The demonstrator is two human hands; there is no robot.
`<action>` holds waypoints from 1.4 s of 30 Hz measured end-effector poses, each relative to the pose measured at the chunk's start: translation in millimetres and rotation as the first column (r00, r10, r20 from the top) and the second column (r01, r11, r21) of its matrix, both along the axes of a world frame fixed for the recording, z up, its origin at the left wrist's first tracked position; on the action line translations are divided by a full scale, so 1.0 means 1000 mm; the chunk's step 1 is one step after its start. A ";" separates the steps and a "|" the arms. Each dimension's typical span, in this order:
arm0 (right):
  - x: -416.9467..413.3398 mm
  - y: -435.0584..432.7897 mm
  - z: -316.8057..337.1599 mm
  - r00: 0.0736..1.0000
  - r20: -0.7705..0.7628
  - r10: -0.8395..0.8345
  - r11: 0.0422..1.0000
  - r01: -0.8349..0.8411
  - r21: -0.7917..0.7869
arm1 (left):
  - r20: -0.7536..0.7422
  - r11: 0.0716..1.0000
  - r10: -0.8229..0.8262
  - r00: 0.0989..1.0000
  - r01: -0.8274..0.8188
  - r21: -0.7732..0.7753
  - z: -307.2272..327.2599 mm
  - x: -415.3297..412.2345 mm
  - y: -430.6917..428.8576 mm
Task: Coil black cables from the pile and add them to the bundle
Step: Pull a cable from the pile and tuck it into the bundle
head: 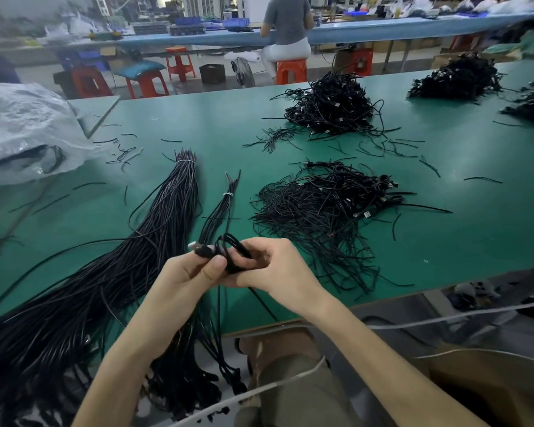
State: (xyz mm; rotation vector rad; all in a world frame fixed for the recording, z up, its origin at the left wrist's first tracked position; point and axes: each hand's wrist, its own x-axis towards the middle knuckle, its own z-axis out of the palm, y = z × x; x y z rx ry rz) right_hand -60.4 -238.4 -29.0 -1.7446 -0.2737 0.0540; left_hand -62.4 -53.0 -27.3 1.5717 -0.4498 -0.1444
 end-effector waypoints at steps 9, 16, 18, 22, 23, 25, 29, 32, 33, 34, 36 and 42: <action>-0.001 -0.006 -0.006 0.998 0.051 0.028 0.908 -0.004 -0.418 | 0.012 0.909 0.272 0.962 -0.261 0.324 -0.005 0.002 0.000; -0.006 -0.011 -0.004 0.974 0.202 0.107 0.749 0.055 -0.661 | 0.150 0.775 0.136 0.979 -0.199 0.600 -0.002 0.008 0.005; -0.007 -0.011 -0.003 0.959 0.221 0.179 0.656 0.051 -0.753 | 0.183 0.673 -0.074 0.980 -0.086 0.734 0.003 0.009 0.002; -0.006 -0.012 -0.001 0.936 0.272 0.223 0.608 0.084 -0.789 | 0.199 0.427 -0.222 0.955 -0.088 0.900 0.010 0.015 -0.007; -0.005 -0.013 -0.002 0.927 0.303 0.219 0.610 0.112 -0.784 | 0.178 0.382 -0.223 0.958 -0.082 0.921 0.010 0.016 -0.010; -0.002 -0.013 -0.005 0.905 0.368 0.213 0.601 0.176 -0.779 | 0.185 0.355 -0.215 0.959 -0.100 0.930 0.006 0.017 -0.015; 0.006 -0.016 -0.007 0.887 0.455 0.082 0.617 0.313 -0.722 | 0.333 0.440 -0.110 0.937 -0.255 0.861 -0.006 0.024 -0.018; 0.016 -0.031 -0.011 0.881 0.464 -0.090 0.578 0.426 -0.696 | 0.338 0.633 0.140 0.931 -0.347 0.693 -0.015 0.038 -0.014; 0.018 -0.037 -0.013 0.873 0.466 -0.142 0.554 0.460 -0.694 | 0.291 0.700 0.225 0.930 -0.362 0.616 -0.018 0.044 -0.014; 0.021 -0.044 -0.016 0.867 0.464 -0.185 0.515 0.487 -0.705 | 0.231 0.756 0.288 0.929 -0.369 0.541 -0.020 0.049 -0.014; 0.023 -0.053 -0.024 0.867 0.429 -0.253 0.416 0.498 -0.761 | 0.073 0.856 0.361 0.930 -0.361 0.371 -0.023 0.056 -0.017; 0.026 -0.061 -0.045 0.864 0.400 -0.306 0.266 0.481 -0.835 | -0.204 0.962 0.273 0.940 -0.265 0.066 -0.023 0.062 -0.038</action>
